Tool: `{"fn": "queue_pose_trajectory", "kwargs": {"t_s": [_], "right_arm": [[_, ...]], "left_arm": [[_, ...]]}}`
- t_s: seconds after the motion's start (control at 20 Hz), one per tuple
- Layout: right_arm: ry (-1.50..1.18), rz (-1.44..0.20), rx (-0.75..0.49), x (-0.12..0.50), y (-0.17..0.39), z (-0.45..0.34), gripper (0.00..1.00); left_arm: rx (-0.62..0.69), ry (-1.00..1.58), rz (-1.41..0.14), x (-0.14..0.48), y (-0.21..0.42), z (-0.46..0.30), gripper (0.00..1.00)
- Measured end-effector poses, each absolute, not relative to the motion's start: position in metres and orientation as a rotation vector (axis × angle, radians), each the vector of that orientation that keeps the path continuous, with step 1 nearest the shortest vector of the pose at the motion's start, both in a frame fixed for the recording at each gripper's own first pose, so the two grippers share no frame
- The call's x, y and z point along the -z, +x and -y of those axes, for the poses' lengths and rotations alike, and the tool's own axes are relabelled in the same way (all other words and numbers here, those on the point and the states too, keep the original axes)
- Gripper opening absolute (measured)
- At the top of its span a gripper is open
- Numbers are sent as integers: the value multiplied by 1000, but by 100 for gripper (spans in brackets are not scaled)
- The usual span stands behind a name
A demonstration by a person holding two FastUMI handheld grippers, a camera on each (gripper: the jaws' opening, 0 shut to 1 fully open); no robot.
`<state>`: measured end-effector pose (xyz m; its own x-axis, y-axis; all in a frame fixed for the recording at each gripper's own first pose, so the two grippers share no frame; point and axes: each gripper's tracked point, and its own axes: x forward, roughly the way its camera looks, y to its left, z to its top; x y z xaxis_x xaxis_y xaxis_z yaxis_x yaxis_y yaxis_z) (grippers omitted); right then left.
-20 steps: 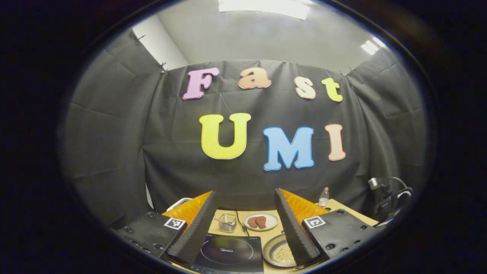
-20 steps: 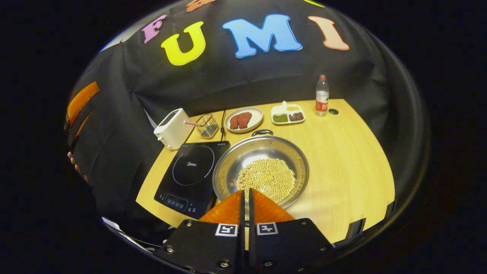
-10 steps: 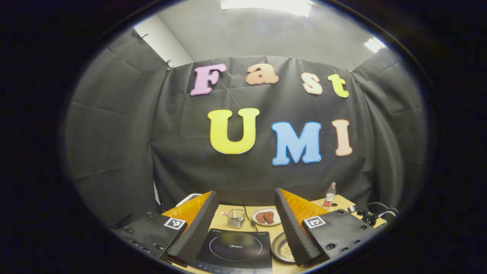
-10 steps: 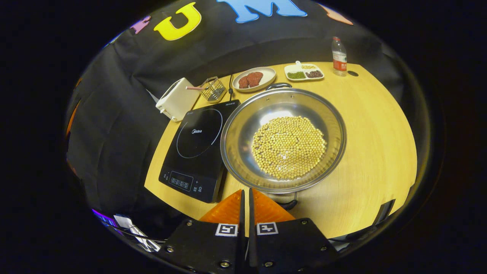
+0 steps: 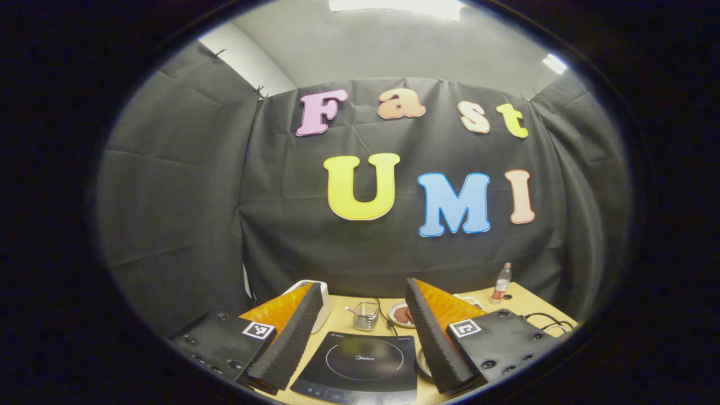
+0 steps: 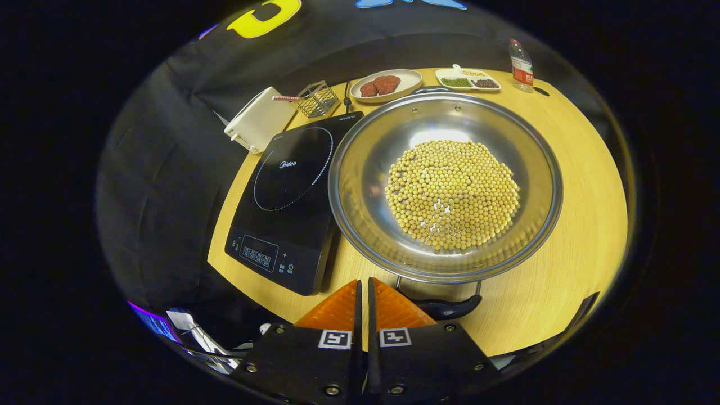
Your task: First push the handle of the pot to place it horizontally, then grasp the pot with both hands and set it on the induction cooktop.
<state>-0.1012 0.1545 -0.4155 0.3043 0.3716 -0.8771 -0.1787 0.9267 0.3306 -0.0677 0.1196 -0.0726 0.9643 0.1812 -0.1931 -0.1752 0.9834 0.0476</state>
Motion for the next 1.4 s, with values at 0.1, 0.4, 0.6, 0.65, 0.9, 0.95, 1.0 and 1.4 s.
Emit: {"fn": "queue_pose_trajectory", "kwargs": {"t_s": [0.1,0.4,0.6,0.65,0.9,0.95,1.0,1.4], "right_arm": [[196,-1213,-370,421,-99,-156,4],[249,-1215,-353,427,-97,-153,4],[268,-1213,-341,427,-99,-144,1],[274,-1215,-339,427,-100,-142,1],[315,-1214,-327,428,-103,-128,1],[318,-1213,-323,428,-102,-125,1],[323,-1213,-319,428,-104,-122,1],[335,-1208,-283,429,-106,-98,1]], "left_arm": [[-189,30,-204,74,-70,-122,97],[-176,29,-216,79,-68,-112,95],[-152,29,-211,78,-64,-99,99],[-147,30,-211,78,-62,-96,95],[-126,20,-205,77,-58,-83,97],[-122,18,-203,77,-59,-81,96],[-119,17,-202,77,-58,-78,95],[-96,12,-188,75,-52,-63,95]]}}
